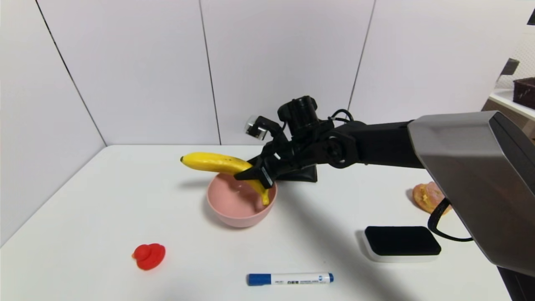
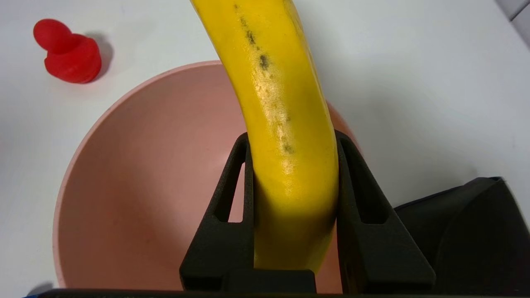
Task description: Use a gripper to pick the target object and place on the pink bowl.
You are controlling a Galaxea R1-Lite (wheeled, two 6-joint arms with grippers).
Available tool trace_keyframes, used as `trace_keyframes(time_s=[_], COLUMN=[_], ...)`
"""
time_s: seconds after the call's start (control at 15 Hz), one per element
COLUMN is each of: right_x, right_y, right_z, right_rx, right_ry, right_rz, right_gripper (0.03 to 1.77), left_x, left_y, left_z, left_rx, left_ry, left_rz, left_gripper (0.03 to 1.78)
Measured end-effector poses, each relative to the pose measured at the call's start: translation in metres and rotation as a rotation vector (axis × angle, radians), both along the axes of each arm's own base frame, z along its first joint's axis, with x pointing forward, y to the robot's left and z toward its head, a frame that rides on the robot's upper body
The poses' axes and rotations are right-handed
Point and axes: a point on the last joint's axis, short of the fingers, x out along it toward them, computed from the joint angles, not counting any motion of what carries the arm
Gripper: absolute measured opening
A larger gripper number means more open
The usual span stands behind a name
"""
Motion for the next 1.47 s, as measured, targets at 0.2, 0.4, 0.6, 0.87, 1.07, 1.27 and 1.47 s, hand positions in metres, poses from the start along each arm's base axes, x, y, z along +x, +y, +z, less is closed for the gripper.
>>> trace_keyframes(time_s=[0.2,0.4,0.6,0.87,1.07,1.27,1.47], right_x=[-0.002,-0.002,-0.002,-0.002,-0.001,-0.003,-0.007], right_y=[-0.001,-0.001,-0.002,-0.002,-0.004,-0.008,-0.029], right_z=[-0.003,-0.004,-0.004,-0.005,-0.004,0.008,0.043], right_rx=[-0.008,-0.006,-0.007,-0.008,-0.007,0.008,0.054], right_ry=[0.009,0.007,0.008,0.01,0.01,-0.004,-0.042], right_rz=[0.001,0.001,0.001,0.0,-0.003,-0.011,-0.052], right_gripper=[0.54,0.54,0.58,1.03,1.25,1.4,1.49], left_x=[0.0,0.0,0.0,0.0,0.0,0.0,0.0], left_y=[0.0,0.0,0.0,0.0,0.0,0.0,0.0], left_z=[0.0,0.0,0.0,0.0,0.0,0.0,0.0], left_rx=[0.0,0.0,0.0,0.0,0.0,0.0,0.0], left_ry=[0.0,0.0,0.0,0.0,0.0,0.0,0.0], left_rz=[-0.001,-0.001,-0.001,-0.001,-0.001,-0.001,-0.001], left_gripper=[1.69,1.69,1.69,1.69,1.69,1.69,1.69])
